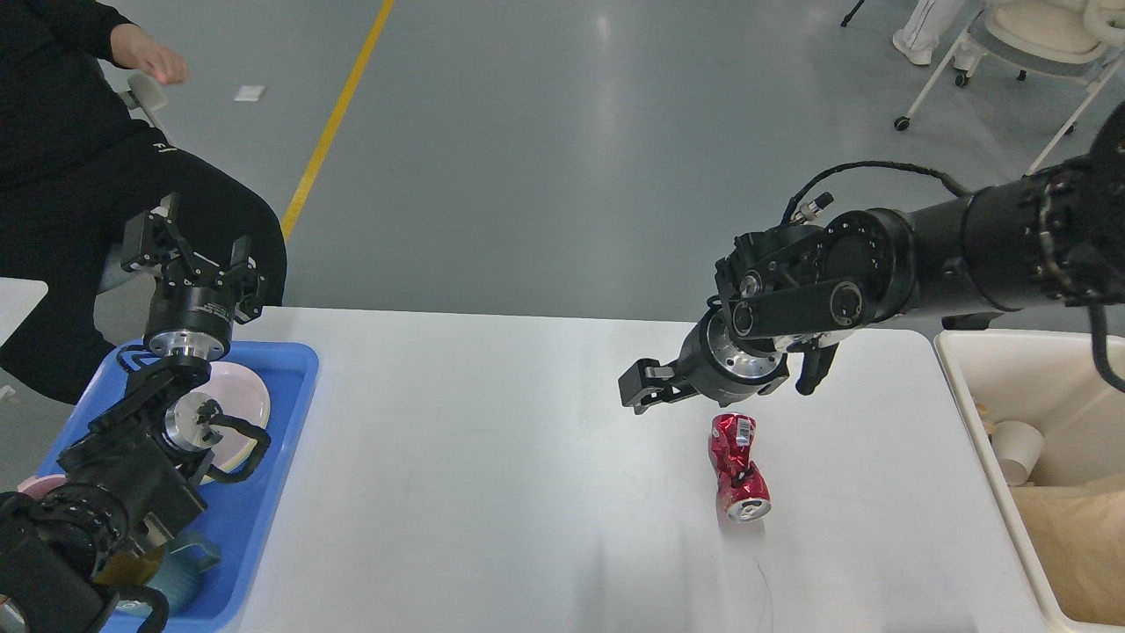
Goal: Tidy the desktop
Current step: 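Position the open right gripper above the crumpled red can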
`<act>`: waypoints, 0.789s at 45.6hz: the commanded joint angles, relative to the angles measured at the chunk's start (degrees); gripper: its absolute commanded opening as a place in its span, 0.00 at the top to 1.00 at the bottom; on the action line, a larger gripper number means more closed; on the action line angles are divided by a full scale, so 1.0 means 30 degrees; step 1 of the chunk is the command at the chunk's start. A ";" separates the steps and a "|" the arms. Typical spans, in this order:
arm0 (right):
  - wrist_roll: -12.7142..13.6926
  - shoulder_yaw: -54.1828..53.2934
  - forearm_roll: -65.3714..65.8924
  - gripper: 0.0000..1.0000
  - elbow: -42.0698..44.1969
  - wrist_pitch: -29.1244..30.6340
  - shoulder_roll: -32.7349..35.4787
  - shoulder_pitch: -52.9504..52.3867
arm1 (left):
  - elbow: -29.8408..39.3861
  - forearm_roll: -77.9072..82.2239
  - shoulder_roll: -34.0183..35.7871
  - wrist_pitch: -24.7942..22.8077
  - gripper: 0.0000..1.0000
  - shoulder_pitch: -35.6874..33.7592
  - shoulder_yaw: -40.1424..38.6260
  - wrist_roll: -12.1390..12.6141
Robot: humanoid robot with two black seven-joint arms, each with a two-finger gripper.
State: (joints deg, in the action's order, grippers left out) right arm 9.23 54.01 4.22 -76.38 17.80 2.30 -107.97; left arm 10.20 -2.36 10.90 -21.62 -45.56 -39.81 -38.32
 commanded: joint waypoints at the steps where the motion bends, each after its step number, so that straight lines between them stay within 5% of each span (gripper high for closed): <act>1: -0.0001 -0.0016 0.0000 0.00 0.0002 0.0012 -0.0035 0.0041 | 0.0000 -0.0005 0.0000 0.0000 0.04 0.0011 0.0000 0.0000; 36: -0.0001 -0.0074 0.0000 0.00 0.0002 0.0335 -0.0035 0.0451 | 0.0000 -0.0005 0.0000 0.0000 0.04 0.0012 0.0000 0.0000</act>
State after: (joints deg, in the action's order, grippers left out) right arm 9.23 53.79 4.22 -76.37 18.81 2.29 -106.60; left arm 10.20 -2.33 10.90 -21.62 -45.55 -39.81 -38.32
